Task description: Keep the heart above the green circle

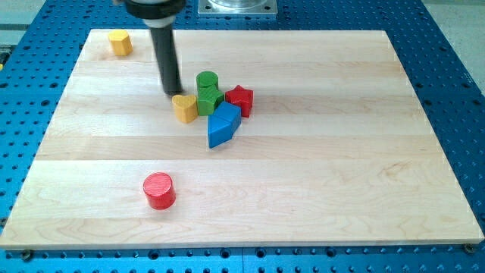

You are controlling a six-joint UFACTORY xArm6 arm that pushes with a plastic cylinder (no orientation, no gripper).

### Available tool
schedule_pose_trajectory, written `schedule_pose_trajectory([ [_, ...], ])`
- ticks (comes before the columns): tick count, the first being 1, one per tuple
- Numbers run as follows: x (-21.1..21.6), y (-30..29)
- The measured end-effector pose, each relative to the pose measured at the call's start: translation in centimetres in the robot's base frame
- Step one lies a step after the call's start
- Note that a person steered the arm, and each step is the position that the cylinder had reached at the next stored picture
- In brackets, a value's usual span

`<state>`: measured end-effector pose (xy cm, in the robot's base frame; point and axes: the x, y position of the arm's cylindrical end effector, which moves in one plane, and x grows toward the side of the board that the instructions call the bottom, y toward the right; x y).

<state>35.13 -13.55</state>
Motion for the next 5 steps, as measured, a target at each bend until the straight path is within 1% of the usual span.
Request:
schedule_pose_trajectory([
  [1, 6.0, -2.8],
  [2, 8.8, -1.5],
  [3, 10.6, 2.7],
  [4, 8.0, 4.6],
  [5, 3.2, 5.7],
])
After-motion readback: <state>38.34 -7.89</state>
